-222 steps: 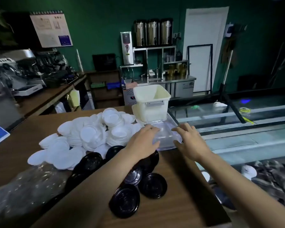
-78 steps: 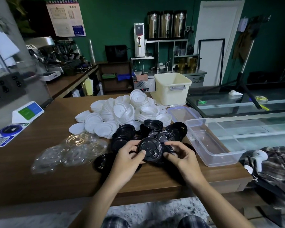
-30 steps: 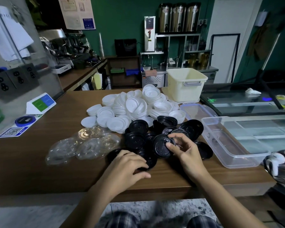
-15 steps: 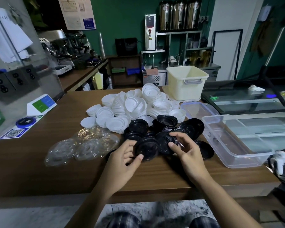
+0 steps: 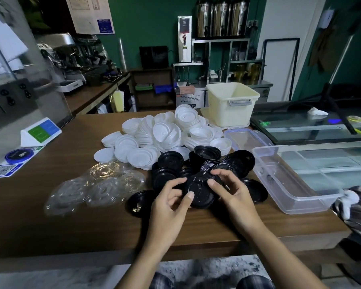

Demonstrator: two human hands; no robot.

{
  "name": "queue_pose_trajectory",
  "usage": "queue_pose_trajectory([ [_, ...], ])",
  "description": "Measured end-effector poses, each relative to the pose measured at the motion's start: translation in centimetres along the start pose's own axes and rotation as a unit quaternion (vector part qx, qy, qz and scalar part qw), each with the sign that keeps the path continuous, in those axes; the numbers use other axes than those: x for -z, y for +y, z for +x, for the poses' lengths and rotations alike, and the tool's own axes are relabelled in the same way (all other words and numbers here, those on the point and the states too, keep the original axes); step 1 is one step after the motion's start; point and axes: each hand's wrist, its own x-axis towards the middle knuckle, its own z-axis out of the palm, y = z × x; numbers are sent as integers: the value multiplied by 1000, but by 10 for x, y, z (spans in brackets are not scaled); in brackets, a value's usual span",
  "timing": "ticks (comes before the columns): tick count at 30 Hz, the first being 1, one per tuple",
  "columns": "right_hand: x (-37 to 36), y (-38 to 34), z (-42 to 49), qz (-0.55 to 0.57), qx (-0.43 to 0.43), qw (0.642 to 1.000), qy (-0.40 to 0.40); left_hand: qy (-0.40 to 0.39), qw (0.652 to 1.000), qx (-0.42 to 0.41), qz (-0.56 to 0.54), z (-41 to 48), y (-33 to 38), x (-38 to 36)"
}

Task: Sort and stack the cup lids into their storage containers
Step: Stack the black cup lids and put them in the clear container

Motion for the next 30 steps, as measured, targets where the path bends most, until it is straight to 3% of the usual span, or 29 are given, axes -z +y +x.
queue_pose_trajectory([
  [10, -1, -4, -3, -29, 5, 998, -57, 23, 999, -23, 27, -5, 3, -2],
  [18, 2, 2, -1, 31, -32, 995, -87, 17, 999, 21, 25, -4, -5, -4],
  [23, 3, 4, 0, 46, -36, 993, -106, 31, 998, -3, 57, -6, 0, -2],
  [25, 2, 3, 0, 54, -34, 993, -97, 45, 995, -15, 89, -9, 5, -3],
  [27, 1, 1, 0, 62, -32, 994, -79, 60, 982, -78, 164, -9, 11, -1],
  [30, 0, 3, 3, 37, -18, 998, -48, 45, 922, -193, 333, 1, 9, 19],
])
